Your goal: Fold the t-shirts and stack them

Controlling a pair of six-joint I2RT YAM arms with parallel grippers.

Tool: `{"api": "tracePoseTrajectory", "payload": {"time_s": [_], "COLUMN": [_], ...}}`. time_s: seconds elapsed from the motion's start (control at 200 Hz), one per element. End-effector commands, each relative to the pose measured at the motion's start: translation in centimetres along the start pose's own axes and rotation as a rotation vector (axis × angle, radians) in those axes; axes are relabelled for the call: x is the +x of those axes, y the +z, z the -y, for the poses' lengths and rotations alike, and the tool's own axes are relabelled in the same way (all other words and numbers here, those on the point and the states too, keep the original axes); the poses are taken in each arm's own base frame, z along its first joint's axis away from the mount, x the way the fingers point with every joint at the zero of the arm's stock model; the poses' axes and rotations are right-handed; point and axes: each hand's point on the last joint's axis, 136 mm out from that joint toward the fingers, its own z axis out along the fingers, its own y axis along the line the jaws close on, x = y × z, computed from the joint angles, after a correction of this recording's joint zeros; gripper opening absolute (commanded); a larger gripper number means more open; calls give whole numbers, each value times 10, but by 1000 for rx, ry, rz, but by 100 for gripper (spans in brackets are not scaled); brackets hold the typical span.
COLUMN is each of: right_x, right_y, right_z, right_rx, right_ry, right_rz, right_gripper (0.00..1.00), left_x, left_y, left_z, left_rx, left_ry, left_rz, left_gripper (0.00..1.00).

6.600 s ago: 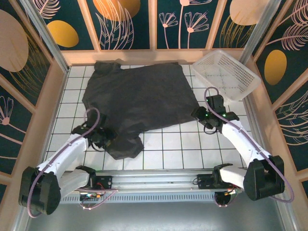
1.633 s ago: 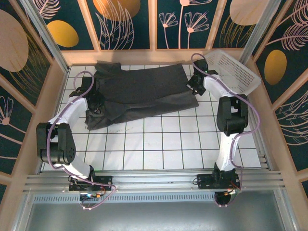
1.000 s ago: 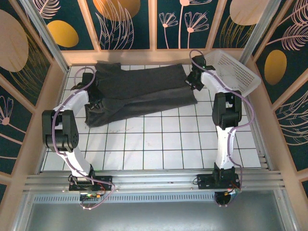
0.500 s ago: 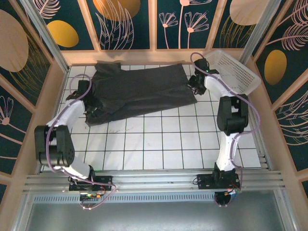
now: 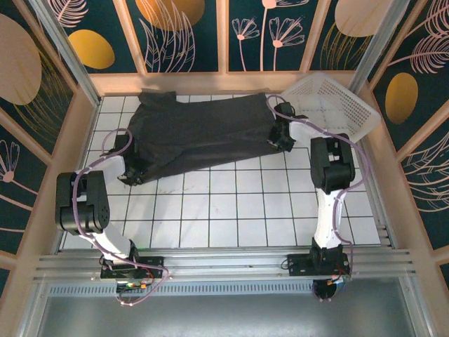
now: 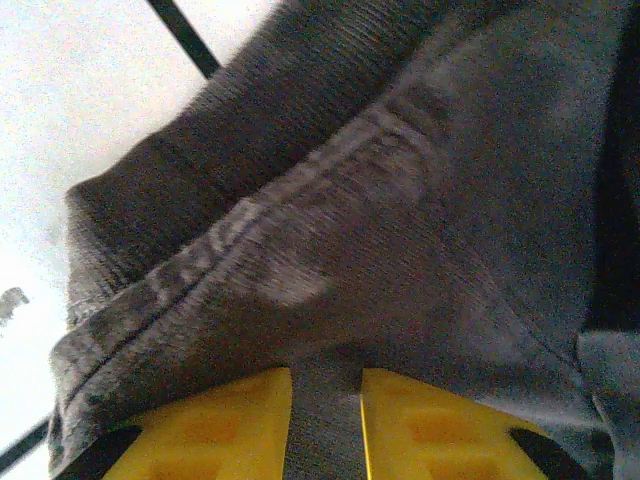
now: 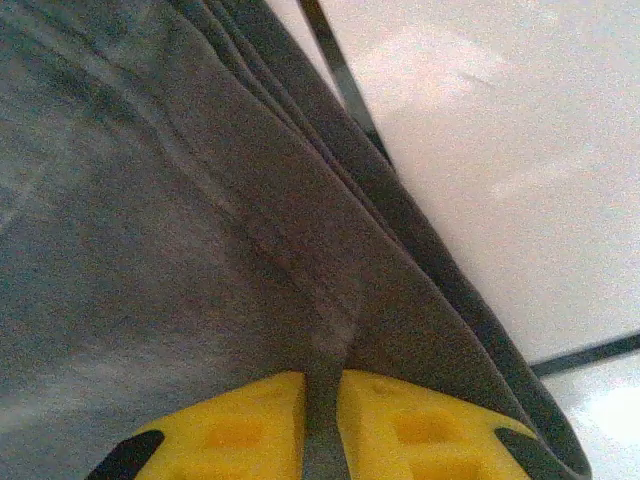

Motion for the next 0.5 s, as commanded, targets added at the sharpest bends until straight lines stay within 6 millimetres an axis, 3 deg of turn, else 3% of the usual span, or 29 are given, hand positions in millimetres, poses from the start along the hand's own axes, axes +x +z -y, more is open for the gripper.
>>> {"api": "tracePoseTrajectory", "payload": {"time_s": [0.0, 0.115, 0.29, 0.4, 0.495], "right_x": [26, 60, 138, 179, 194], "right_y": [13, 3, -26, -53, -70], "right_z": [30, 59, 101, 118, 122], "right_rx": [115, 202, 272, 287, 258], "right_ry": [15, 57, 86, 107, 120], "right_rz": [-100, -142, -224, -235, -213], "right_gripper": [20, 23, 23, 23, 25], "left_x": [-4, 2, 29, 44, 47], "left_y": [4, 2, -2, -15, -28], "left_z": [-30, -57, -86, -106, -113], "left_rx": [-62, -90, -115, -134, -125], "left_ry": [-70, -99, -98, -112, -132], "left_rz": [12, -3, -61, -58, -23], "left_gripper": [26, 25, 25, 26, 26]}}
